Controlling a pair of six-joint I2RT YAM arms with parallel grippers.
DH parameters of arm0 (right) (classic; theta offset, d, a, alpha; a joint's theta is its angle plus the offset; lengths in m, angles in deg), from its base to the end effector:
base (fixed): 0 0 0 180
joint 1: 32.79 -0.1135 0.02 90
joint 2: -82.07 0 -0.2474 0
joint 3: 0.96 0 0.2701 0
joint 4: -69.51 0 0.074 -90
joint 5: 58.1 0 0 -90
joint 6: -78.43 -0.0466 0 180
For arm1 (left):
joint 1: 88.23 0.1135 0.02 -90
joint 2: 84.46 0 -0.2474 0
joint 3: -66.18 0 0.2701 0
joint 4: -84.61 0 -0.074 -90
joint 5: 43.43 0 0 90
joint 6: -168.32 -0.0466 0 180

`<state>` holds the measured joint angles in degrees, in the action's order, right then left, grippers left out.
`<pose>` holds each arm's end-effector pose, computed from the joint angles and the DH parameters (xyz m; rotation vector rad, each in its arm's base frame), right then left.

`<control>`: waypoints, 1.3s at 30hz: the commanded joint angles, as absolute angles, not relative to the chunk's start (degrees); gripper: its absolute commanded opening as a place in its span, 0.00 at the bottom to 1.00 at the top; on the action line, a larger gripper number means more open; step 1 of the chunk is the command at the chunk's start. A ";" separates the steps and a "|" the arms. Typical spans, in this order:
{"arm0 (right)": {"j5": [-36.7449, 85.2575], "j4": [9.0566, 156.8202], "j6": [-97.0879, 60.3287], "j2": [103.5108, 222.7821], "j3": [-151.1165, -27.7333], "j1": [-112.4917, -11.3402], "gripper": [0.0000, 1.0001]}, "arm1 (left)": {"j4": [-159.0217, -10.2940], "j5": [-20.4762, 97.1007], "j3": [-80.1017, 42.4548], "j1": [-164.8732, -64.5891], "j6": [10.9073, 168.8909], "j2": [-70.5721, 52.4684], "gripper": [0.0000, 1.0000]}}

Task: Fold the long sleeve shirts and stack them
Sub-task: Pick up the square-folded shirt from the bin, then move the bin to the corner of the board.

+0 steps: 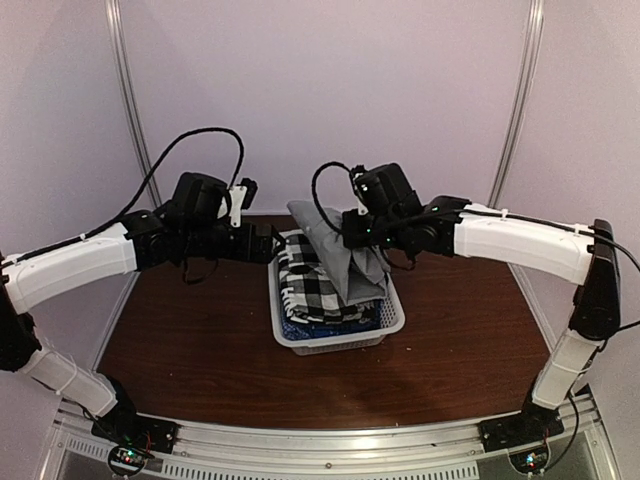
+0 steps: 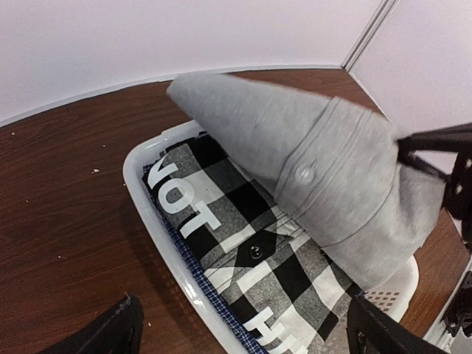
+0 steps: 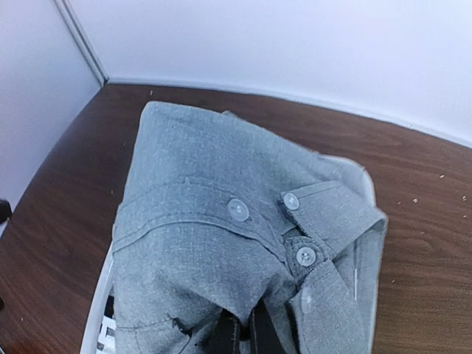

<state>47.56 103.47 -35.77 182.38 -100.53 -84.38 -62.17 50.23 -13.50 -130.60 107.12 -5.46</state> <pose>0.2783 0.3308 0.2857 -0.3640 2.1578 0.4655 0.2565 -0.2299 0.2947 0.2227 2.1991 -0.6475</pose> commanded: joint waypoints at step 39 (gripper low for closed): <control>75.38 119.85 -37.18 140.54 -83.41 -67.55 0.00 | -63.86 35.97 -67.36 -158.31 114.18 51.63 0.97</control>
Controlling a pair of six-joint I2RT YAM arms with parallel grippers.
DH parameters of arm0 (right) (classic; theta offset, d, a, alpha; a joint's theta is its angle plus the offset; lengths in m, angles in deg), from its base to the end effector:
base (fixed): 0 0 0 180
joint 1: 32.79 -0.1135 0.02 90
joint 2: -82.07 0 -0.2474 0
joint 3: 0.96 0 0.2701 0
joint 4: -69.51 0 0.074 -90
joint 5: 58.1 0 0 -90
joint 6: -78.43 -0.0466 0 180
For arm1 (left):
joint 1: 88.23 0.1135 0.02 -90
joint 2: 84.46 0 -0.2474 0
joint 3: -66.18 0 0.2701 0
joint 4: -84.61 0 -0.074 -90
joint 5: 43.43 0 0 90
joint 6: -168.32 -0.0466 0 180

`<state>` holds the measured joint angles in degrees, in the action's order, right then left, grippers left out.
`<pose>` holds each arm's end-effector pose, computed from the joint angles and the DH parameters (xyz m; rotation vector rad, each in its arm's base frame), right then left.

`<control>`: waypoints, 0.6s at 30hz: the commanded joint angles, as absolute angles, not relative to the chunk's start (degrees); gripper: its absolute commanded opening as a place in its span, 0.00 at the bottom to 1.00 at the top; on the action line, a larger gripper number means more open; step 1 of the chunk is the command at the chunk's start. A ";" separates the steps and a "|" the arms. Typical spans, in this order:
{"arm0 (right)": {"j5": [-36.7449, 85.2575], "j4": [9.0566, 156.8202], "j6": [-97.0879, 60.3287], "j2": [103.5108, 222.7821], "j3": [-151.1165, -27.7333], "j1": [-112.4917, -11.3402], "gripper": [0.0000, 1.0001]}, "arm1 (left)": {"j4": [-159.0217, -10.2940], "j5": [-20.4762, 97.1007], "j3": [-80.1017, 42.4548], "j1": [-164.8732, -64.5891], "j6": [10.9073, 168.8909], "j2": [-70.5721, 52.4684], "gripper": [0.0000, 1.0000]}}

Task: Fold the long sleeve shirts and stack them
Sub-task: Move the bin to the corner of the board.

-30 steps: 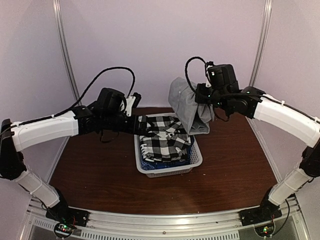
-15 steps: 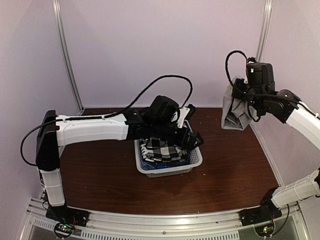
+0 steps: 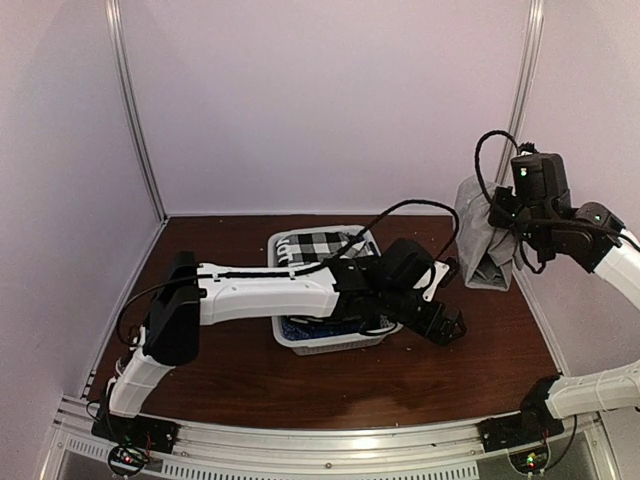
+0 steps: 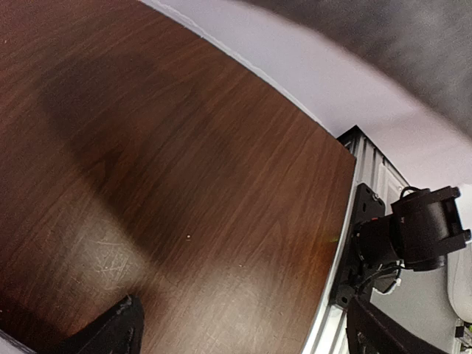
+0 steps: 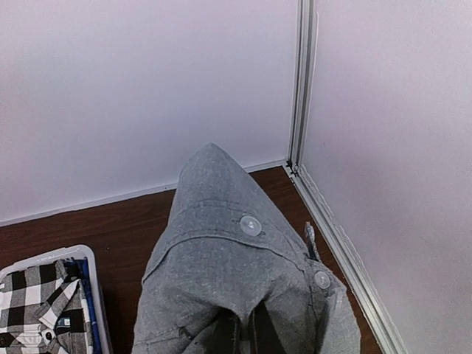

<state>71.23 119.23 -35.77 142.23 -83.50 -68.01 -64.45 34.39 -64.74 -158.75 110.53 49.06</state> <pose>0.2167 0.1168 0.3804 0.2277 1.9206 -0.0164 0.1774 -0.5311 0.2146 0.9258 2.2425 -1.1771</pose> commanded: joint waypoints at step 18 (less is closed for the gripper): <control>73.03 120.21 -37.89 141.38 -83.14 -67.59 0.00 | -60.69 47.74 -55.89 -151.39 118.47 49.31 0.97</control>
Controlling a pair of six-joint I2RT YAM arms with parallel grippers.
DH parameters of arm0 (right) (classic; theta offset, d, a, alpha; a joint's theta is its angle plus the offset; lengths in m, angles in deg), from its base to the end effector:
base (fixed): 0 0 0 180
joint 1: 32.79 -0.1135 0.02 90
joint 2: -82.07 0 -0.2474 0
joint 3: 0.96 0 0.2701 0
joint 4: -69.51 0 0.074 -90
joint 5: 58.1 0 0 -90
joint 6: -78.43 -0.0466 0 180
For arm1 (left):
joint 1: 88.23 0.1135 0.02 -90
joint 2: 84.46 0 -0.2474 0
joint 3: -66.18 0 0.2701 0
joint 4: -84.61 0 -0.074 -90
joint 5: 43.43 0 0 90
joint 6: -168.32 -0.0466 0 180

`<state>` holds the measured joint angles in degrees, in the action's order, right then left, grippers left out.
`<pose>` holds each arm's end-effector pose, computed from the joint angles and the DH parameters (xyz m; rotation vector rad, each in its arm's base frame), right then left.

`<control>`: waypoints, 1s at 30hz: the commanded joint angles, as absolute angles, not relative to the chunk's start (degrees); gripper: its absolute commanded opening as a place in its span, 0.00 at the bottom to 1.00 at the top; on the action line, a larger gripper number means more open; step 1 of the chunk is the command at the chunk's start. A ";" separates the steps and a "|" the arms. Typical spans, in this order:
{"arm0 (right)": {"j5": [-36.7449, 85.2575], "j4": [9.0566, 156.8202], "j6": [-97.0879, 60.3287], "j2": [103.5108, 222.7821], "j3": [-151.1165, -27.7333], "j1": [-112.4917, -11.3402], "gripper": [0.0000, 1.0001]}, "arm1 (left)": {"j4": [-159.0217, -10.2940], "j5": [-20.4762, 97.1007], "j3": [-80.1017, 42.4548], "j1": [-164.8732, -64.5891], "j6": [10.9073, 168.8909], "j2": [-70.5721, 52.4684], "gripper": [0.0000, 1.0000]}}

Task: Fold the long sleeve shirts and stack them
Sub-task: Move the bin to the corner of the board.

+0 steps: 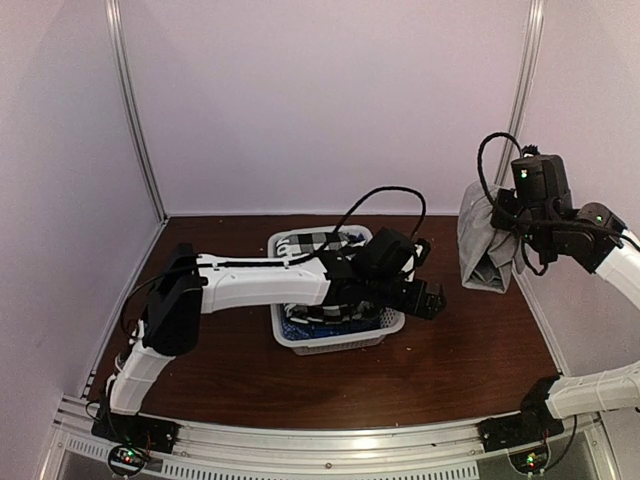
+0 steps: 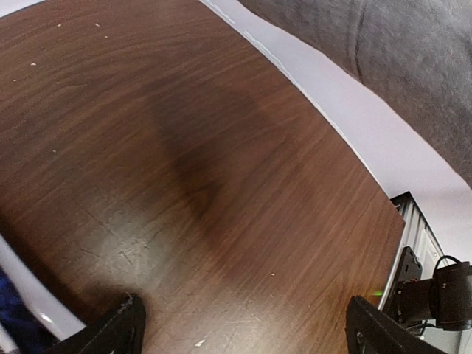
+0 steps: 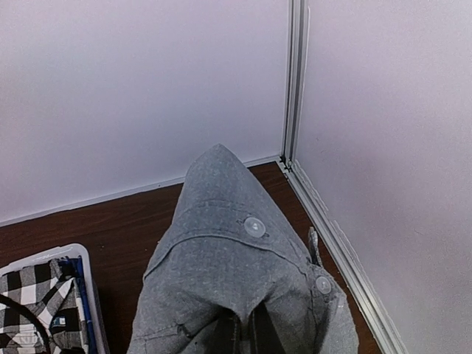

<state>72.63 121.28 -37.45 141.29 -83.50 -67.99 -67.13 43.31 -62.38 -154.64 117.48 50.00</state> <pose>0.2116 0.1121 0.3809 0.2635 1.9223 -0.0324 0.2224 -0.5158 0.1946 0.5977 2.3130 -1.0492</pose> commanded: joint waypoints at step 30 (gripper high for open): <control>75.49 122.77 -37.13 140.35 -86.27 -67.50 0.00 | -46.99 47.87 -79.36 -160.27 110.01 64.03 0.95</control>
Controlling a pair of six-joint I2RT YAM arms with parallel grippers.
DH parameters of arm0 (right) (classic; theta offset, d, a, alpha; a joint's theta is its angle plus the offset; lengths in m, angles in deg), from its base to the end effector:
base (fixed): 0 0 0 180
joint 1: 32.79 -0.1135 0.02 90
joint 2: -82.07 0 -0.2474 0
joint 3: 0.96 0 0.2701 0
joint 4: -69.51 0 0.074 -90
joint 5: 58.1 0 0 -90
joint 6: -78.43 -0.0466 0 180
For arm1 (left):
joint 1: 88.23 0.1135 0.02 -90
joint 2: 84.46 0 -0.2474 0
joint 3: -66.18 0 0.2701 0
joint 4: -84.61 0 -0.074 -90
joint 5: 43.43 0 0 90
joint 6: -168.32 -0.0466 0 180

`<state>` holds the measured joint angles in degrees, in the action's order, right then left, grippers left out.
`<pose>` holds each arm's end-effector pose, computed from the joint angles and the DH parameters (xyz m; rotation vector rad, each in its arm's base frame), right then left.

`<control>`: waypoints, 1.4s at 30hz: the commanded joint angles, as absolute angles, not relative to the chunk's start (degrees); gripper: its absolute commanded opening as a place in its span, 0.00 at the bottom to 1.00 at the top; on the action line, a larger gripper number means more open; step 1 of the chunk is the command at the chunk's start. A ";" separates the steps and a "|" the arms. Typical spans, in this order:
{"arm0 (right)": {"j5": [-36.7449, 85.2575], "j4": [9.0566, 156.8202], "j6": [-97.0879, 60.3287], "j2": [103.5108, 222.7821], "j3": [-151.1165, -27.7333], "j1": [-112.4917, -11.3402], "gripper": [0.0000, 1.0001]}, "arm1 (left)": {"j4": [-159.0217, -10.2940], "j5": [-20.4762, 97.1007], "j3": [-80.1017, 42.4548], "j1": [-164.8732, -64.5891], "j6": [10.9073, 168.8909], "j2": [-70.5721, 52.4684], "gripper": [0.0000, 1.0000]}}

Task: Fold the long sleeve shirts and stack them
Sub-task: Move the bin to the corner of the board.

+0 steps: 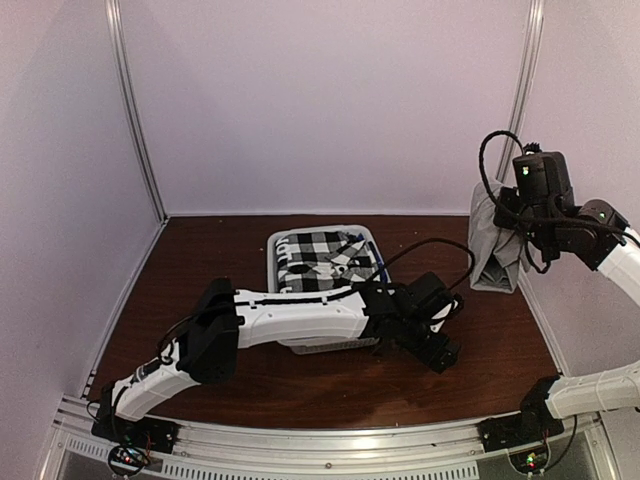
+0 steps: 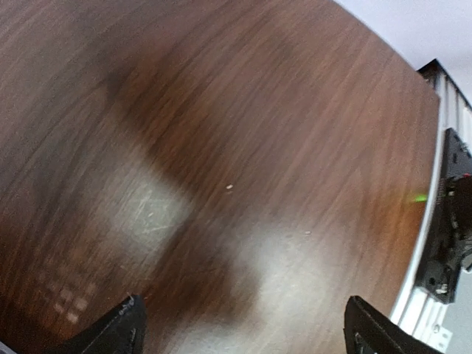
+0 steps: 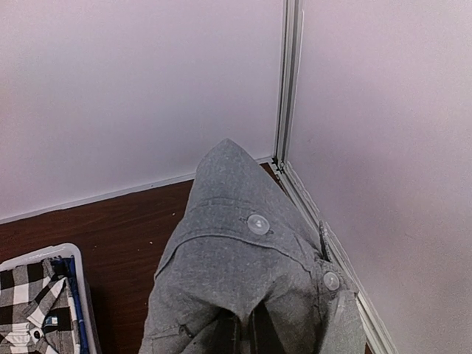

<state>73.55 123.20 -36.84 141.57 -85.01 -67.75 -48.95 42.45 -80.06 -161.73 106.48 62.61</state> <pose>0.2105 0.1094 0.3859 0.2621 1.9260 -0.0651 0.1614 -0.5566 0.1556 1.0343 2.3813 -0.8463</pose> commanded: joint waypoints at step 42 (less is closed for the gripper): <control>70.39 122.61 -37.32 141.57 -84.01 -67.43 0.00 | -70.35 50.13 -65.65 -129.52 111.14 58.79 0.94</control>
